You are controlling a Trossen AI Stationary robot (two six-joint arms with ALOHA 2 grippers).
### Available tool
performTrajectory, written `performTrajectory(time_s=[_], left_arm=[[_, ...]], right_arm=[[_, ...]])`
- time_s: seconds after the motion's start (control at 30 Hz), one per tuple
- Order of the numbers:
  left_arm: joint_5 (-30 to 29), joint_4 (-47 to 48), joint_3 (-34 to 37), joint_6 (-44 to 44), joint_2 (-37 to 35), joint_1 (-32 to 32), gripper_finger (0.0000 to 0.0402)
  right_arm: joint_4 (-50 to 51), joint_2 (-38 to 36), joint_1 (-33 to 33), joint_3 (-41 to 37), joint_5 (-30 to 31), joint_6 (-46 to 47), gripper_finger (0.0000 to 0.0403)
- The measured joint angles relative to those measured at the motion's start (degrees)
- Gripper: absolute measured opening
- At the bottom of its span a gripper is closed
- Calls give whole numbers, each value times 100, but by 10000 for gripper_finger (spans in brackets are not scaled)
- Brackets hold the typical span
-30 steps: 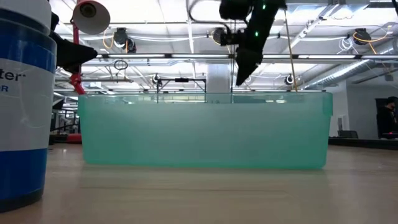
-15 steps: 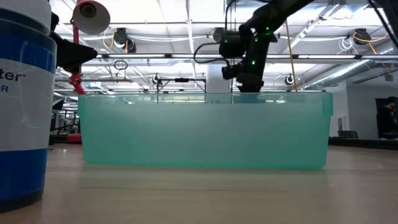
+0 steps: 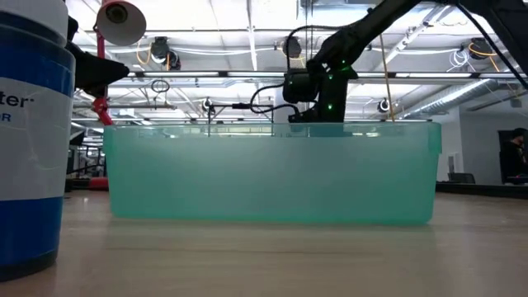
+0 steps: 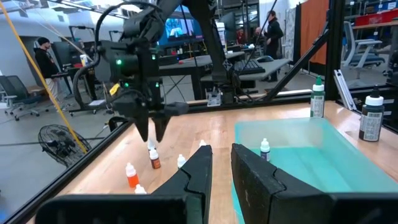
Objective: Pick & Place food coloring
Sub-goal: Put the small red food coloring bottle into the green bin
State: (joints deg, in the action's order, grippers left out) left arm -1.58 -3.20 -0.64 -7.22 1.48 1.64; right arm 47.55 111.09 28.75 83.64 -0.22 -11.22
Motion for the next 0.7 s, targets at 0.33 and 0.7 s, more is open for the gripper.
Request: performTrajectory(time_s=[0.33,0.7], left_arm=[[-2,0,0,-2,2,-1,67],[-2,-2,0,0,0,-1,67]], right_arm=[[-319,146,-13,0,0,-26,175],[-203,146,17,0,34,-62,169]])
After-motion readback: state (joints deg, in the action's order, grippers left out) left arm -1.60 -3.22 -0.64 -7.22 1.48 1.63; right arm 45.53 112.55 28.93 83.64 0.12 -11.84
